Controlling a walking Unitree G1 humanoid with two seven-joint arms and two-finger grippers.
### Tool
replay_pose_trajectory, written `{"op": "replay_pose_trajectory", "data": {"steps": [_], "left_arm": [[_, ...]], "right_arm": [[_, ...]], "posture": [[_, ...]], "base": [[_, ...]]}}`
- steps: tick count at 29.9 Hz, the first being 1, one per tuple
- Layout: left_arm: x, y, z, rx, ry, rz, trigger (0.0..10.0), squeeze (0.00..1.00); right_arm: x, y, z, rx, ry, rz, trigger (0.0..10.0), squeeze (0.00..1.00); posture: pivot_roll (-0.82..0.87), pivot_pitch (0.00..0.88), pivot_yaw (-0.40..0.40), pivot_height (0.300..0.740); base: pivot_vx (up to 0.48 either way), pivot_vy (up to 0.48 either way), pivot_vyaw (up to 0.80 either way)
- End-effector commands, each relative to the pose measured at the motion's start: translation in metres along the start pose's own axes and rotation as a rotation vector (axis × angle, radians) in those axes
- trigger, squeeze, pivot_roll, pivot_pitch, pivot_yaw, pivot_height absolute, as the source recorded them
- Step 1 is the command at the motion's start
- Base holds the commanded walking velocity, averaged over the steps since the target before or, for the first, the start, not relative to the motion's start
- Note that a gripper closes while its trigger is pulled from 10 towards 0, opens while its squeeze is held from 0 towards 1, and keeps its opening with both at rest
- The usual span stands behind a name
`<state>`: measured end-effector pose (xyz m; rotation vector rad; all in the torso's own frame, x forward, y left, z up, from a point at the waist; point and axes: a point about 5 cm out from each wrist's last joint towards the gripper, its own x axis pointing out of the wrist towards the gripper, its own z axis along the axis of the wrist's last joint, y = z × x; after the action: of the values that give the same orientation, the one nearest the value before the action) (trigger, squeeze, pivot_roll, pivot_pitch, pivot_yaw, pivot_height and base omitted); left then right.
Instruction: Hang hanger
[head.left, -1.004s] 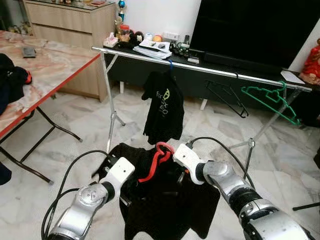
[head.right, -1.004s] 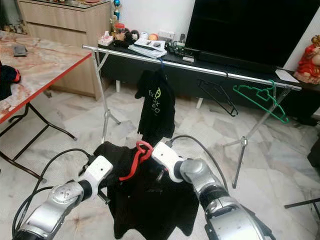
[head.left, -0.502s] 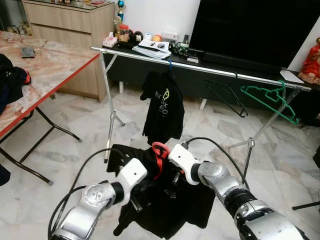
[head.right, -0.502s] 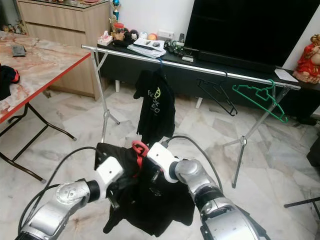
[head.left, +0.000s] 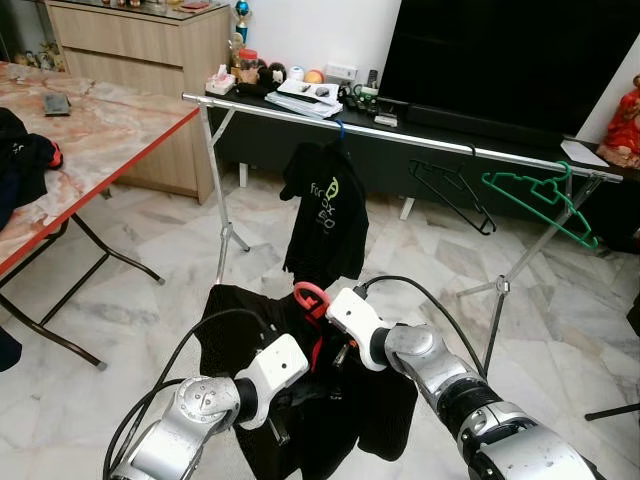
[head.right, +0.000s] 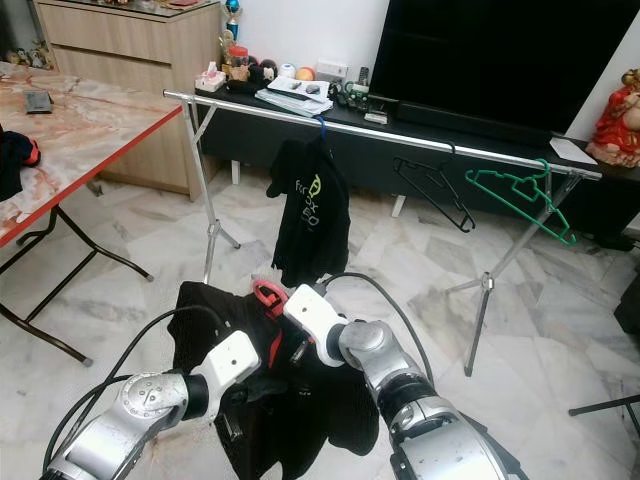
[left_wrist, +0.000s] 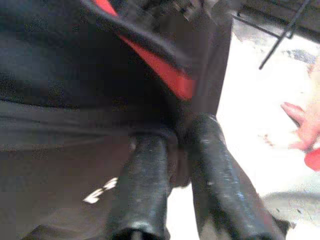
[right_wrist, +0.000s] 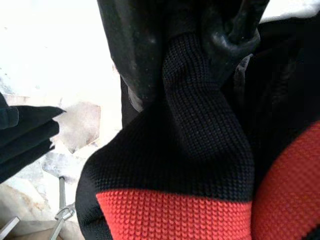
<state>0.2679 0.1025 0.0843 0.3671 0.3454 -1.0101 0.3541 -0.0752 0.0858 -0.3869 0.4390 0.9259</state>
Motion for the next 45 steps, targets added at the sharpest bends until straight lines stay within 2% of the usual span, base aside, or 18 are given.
{"op": "replay_pose_trajectory", "data": {"steps": [1,10,13,14,15,17,18,19,21,22,25,27,28,29,37,45], "left_arm": [[0.002,-0.007,0.004,0.034,0.02,-0.064,10.0,1.0],[-0.004,-0.007,0.002,0.043,0.04,-0.074,10.0,1.0],[-0.015,0.007,-0.003,0.06,0.071,0.009,10.0,1.0],[-0.015,0.007,-0.003,0.06,0.071,0.009,10.0,1.0],[-0.027,0.018,-0.008,0.073,0.101,0.064,10.0,1.0],[-0.04,0.025,-0.011,0.068,0.117,0.091,10.0,1.0],[-0.054,0.031,-0.014,0.061,0.132,0.109,10.0,1.0],[-0.06,0.032,-0.015,0.061,0.138,0.11,10.0,1.0],[-0.069,0.033,-0.015,0.063,0.14,0.108,10.0,1.0],[-0.069,0.033,-0.015,0.063,0.14,0.108,10.0,1.0],[-0.082,0.033,-0.01,0.052,0.116,0.091,10.0,1.0],[-0.084,0.033,-0.008,0.051,0.107,0.09,10.0,1.0],[-0.084,0.033,-0.007,0.053,0.103,0.092,10.0,0.63],[-0.083,0.034,-0.006,0.061,0.103,0.092,10.0,0.0],[-0.072,0.026,0.004,0.043,0.051,0.022,10.0,0.0],[-0.082,0.028,0.015,0.017,-0.016,0.008,10.0,0.0]], "right_arm": [[-0.003,-0.009,0.022,-0.012,-0.102,-0.029,0.0,0.0],[-0.002,-0.006,0.023,-0.005,-0.13,-0.024,0.0,0.0],[-0.003,-0.005,0.024,-0.036,-0.14,0.024,0.0,0.0],[-0.003,-0.005,0.024,-0.036,-0.14,0.024,0.0,0.0],[-0.006,-0.007,0.021,-0.06,-0.125,0.029,0.0,0.0],[-0.009,-0.008,0.014,-0.101,-0.093,0.057,0.0,0.0],[-0.013,-0.007,0.007,-0.18,-0.059,0.116,0.0,0.0],[-0.015,-0.006,0.004,-0.202,-0.052,0.15,0.0,0.0],[-0.019,-0.005,-0.001,-0.223,-0.042,0.203,0.0,0.0],[-0.019,-0.005,-0.001,-0.223,-0.042,0.203,0.0,0.0],[-0.024,-0.004,-0.013,-0.293,0.037,0.272,0.0,0.0],[-0.025,-0.003,-0.014,-0.297,0.043,0.287,0.0,0.0],[-0.026,-0.002,-0.015,-0.296,0.042,0.313,0.0,0.0],[-0.026,0.0,-0.017,-0.302,0.045,0.343,0.0,0.0],[-0.021,0.008,-0.021,-0.345,0.082,0.369,0.0,0.0],[-0.02,0.007,-0.026,-0.36,0.118,0.33,0.0,0.0]], "posture": [[0.18,0.0,-0.139,0.74],[0.18,0.0,-0.134,0.74],[0.19,0.0,-0.132,0.74],[0.19,0.0,-0.132,0.74],[0.19,0.0,-0.134,0.74],[0.19,0.0,-0.135,0.74],[0.2,0.0,-0.137,0.74],[0.2,0.0,-0.141,0.74],[0.21,0.0,-0.143,0.74],[0.21,0.0,-0.143,0.74],[0.21,0.0,-0.147,0.74],[0.21,0.0,-0.147,0.74],[0.21,0.0,-0.147,0.74],[0.21,0.0,-0.15,0.74],[0.21,0.0,-0.151,0.74],[0.22,0.0,-0.153,0.74]], "base": [[0.0,0.0,0.0],[0.0,0.0,0.0],[0.0,0.0,0.0],[0.0,0.0,0.0],[0.0,0.0,0.0],[0.0,0.0,0.0],[0.0,0.0,0.0],[0.0,0.0,0.0],[0.0,0.0,0.0],[0.0,0.0,0.0],[0.0,0.0,0.0],[0.0,0.0,0.0],[0.0,0.0,0.0],[0.0,0.0,0.0],[0.0,0.0,0.0],[0.0,0.0,0.0]]}}
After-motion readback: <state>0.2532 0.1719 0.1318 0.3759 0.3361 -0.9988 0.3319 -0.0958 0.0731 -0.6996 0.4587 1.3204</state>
